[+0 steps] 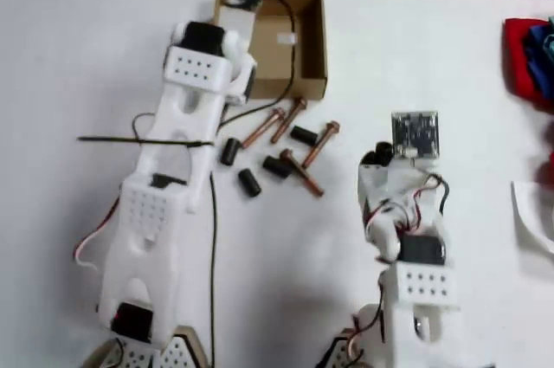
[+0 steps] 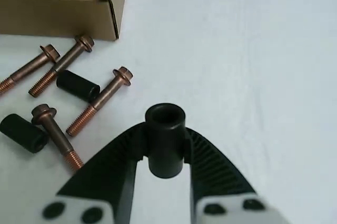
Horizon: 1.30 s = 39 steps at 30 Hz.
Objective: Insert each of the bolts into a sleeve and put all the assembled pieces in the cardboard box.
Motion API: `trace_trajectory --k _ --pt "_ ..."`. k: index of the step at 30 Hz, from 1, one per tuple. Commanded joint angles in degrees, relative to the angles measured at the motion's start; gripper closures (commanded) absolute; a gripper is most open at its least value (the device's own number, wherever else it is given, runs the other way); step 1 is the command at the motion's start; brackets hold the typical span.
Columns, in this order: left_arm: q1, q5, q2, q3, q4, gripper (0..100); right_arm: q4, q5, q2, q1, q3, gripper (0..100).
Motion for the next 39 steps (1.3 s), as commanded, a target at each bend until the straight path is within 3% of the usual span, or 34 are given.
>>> trace_trajectory --k 1,8,13,19,22,27,30,36,39 --pt "0.7 2.37 -12.75 6.02 1.05 97 -4.79 -0.53 -6.81 -3.21 3.25 97.8" --pt "7.12 4.92 -34.55 29.93 -4.04 97 -12.09 -0.53 -11.91 -8.48 9.93 97.7" --pt "8.7 7.38 -45.98 50.42 -20.75 97 -15.34 -0.53 -14.64 -12.0 11.96 97.8" --pt "8.97 7.47 -59.52 71.6 -39.03 97 -32.92 -0.53 -18.86 -12.97 22.59 97.8" --pt "9.23 7.91 -68.57 81.71 -50.46 97 -33.1 -0.62 -19.74 -13.41 22.33 97.8" --pt "9.23 22.33 -84.48 99.82 -70.15 97 -32.84 -8.79 -19.3 -15.6 22.33 97.8" --pt "9.85 28.22 -91.96 106.15 -76.22 97 -32.84 -13.36 -19.21 -16.57 22.33 97.8" --pt "10.46 28.4 -95.82 105.63 -80.26 97 -32.66 -13.1 -17.89 -21.76 22.33 97.8" --pt "13.89 28.22 -95.82 104.48 -80.35 97 -33.63 -13.01 -13.93 -24.4 22.33 97.8"
